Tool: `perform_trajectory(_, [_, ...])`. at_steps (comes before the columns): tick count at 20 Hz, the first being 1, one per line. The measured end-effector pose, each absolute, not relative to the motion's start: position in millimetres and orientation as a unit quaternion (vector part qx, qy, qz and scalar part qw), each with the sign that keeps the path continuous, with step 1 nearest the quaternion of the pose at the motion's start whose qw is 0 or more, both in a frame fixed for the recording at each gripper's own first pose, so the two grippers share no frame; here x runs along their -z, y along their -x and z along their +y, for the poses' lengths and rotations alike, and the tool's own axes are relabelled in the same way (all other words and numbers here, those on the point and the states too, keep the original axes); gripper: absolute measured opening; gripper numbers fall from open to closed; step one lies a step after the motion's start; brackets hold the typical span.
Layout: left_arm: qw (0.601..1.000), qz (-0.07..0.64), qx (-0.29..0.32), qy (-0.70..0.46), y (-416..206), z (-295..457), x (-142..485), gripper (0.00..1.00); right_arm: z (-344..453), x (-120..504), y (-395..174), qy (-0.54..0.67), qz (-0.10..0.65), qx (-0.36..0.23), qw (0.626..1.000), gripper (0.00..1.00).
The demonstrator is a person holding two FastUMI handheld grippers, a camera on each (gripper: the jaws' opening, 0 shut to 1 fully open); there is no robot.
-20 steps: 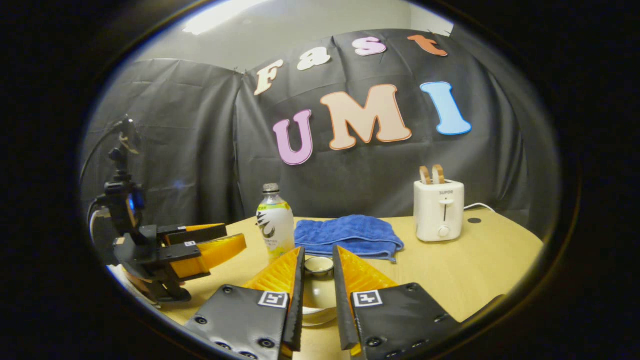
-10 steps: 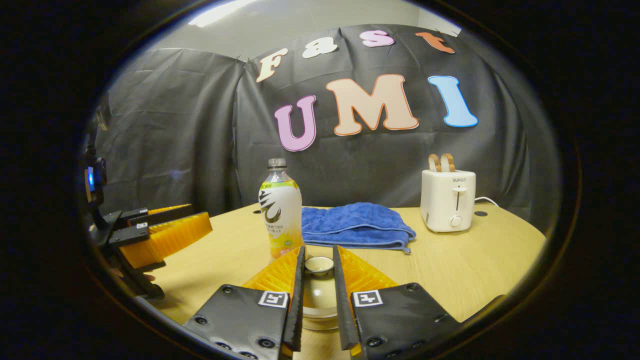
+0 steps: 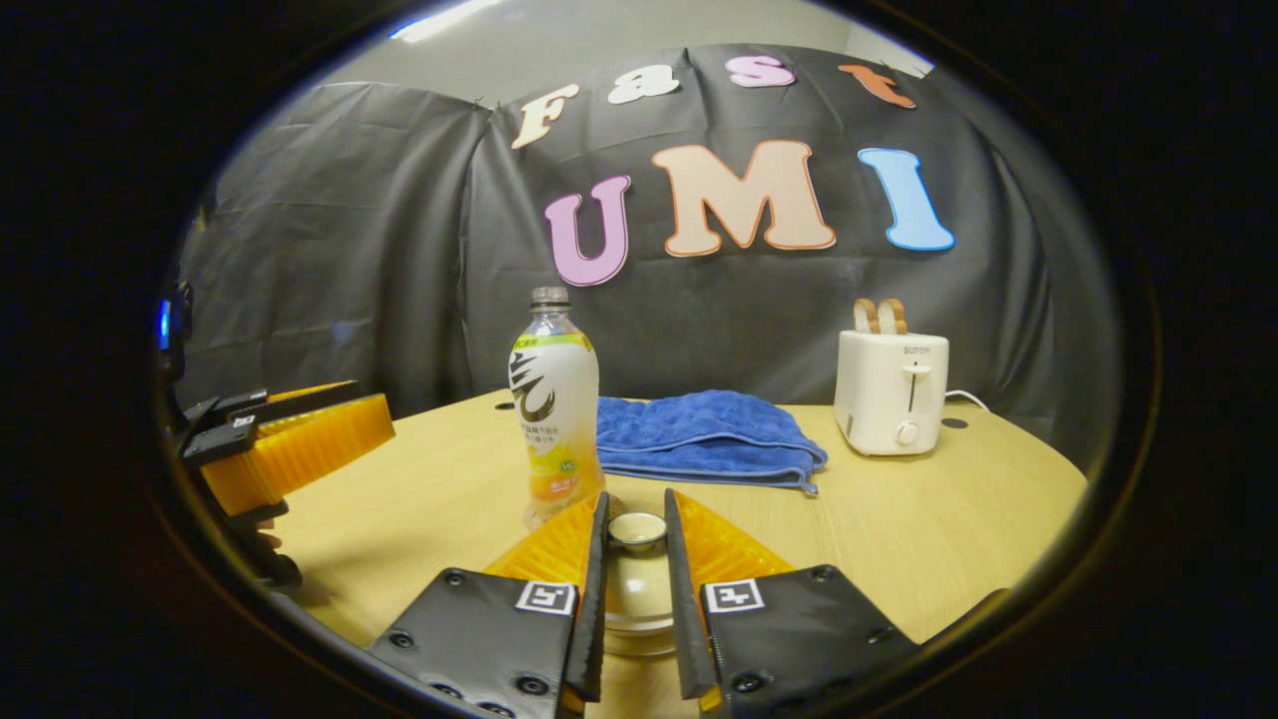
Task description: Open the teacup lid with one hand, grasp the water bottle and pour water into the teacup with the other hand; after pouring, place the water bottle on the coaster and then close the teacup lid.
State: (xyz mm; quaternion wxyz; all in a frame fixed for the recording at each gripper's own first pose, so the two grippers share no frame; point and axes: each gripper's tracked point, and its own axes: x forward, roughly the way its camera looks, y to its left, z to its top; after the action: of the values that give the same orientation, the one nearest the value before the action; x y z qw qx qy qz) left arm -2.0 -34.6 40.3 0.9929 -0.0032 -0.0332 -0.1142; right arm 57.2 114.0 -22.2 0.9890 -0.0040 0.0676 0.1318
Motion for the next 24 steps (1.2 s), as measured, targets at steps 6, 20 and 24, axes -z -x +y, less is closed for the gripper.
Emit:
perform_trajectory(6, [0.993,-0.033,0.114,0.007,4.5,-34.2,-40.4,0.81,116.6,25.9,-55.7,0.004,0.078,-0.133,0.988,0.32])
perform_trajectory(20, [0.994,-0.035,0.101,-0.001,9.0,-30.7,-39.2,0.83,73.1,-17.1,-27.4,0.021,0.003,-0.089,0.996,0.98])
perform_trajectory(24, [0.995,-0.027,0.092,-0.006,10.9,-24.6,-28.7,0.83,32.6,-19.6,-13.9,0.018,-0.003,-0.054,0.998,1.0])
